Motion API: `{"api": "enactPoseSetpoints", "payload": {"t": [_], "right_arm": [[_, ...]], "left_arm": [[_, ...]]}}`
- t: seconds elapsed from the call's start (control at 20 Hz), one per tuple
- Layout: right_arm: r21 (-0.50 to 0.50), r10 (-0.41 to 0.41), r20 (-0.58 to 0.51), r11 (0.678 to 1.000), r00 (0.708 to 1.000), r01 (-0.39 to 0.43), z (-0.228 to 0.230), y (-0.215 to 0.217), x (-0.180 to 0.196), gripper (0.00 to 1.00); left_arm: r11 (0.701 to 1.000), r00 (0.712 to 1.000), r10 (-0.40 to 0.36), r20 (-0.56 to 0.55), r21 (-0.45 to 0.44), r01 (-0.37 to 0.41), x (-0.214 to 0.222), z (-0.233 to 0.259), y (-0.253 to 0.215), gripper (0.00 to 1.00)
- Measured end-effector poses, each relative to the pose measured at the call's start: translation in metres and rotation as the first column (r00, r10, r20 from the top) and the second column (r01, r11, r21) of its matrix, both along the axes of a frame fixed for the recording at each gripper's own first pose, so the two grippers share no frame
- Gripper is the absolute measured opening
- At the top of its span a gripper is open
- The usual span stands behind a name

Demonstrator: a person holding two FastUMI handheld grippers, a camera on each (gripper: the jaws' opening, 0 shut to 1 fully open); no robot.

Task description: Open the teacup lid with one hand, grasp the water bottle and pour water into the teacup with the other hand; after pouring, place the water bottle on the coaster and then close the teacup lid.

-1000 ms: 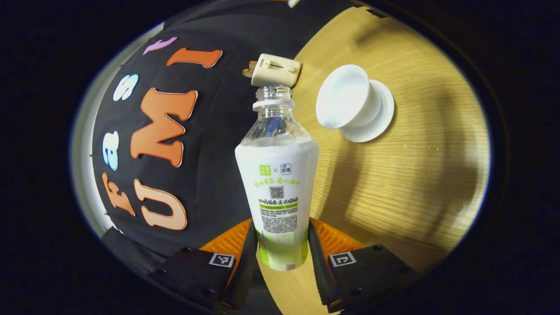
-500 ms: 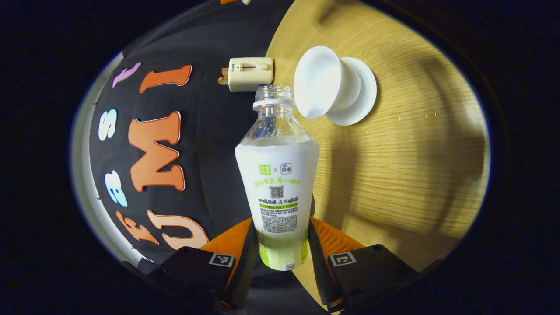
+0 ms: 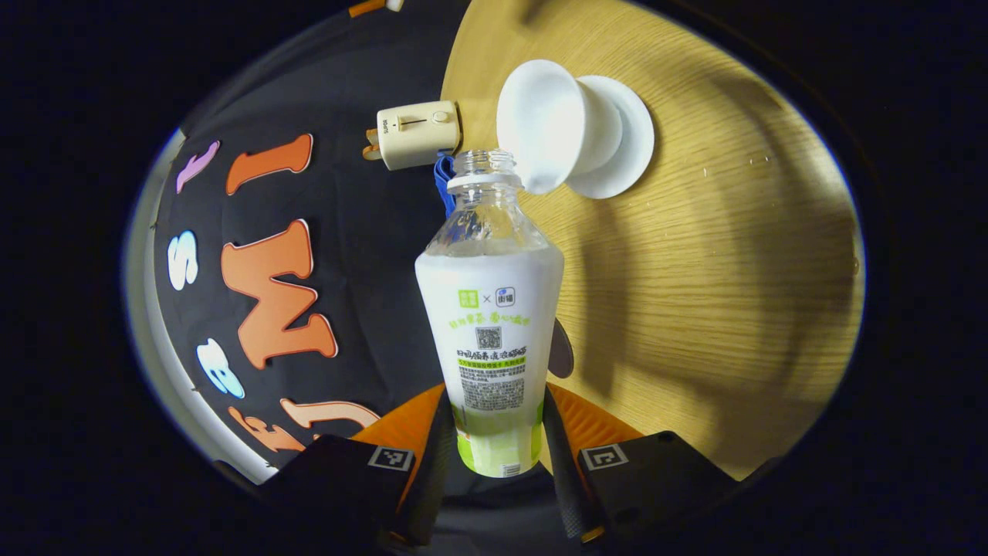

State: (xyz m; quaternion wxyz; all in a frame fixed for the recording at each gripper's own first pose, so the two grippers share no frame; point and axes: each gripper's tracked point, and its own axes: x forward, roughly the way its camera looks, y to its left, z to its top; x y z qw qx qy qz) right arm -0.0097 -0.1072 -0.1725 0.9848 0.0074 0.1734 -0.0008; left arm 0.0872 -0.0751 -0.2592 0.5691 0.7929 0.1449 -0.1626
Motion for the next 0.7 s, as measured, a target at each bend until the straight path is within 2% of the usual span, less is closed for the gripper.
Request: {"api": "enactPoseSetpoints", "payload": {"t": [0.1, 0.15, 0.2, 0.3, 0.35, 0.6, 0.7], "right_arm": [[-0.003, 0.002, -0.002, 1.000, 1.000, -0.002, -0.001, -0.001, 0.000, 0.19], [-0.002, 0.001, -0.001, 1.000, 1.000, -0.001, -0.001, -0.001, 0.000, 0.19], [0.000, 0.003, -0.003, 1.000, 1.000, -0.003, -0.002, -0.001, 0.000, 0.19], [0.002, 0.001, -0.004, 1.000, 1.000, -0.001, -0.003, -0.001, -0.001, 0.19], [0.003, 0.001, -0.003, 1.000, 1.000, -0.001, -0.003, -0.002, 0.000, 0.19], [0.003, -0.001, -0.002, 1.000, 1.000, 0.001, -0.004, -0.005, -0.001, 0.19], [0.010, -0.001, 0.001, 1.000, 1.000, 0.001, -0.004, -0.005, -0.001, 0.19]], "left_arm": [[1.000, 1.000, -0.010, 0.002, 0.024, 0.010, 0.002, 0.001, -0.003, 0.67], [0.999, 1.000, -0.017, 0.005, 0.035, 0.017, 0.001, 0.003, -0.004, 0.61], [0.999, 1.000, -0.023, 0.008, 0.044, 0.023, 0.002, 0.004, -0.003, 0.67], [0.998, 0.999, -0.037, 0.016, 0.060, 0.036, 0.004, 0.007, -0.006, 0.61], [0.997, 0.999, -0.041, 0.020, 0.067, 0.039, 0.005, 0.009, -0.008, 0.67], [0.994, 0.998, -0.055, 0.025, 0.099, 0.052, 0.005, 0.010, -0.012, 0.67], [0.992, 0.997, -0.072, 0.040, 0.107, 0.067, 0.006, 0.013, -0.014, 0.61]]}}
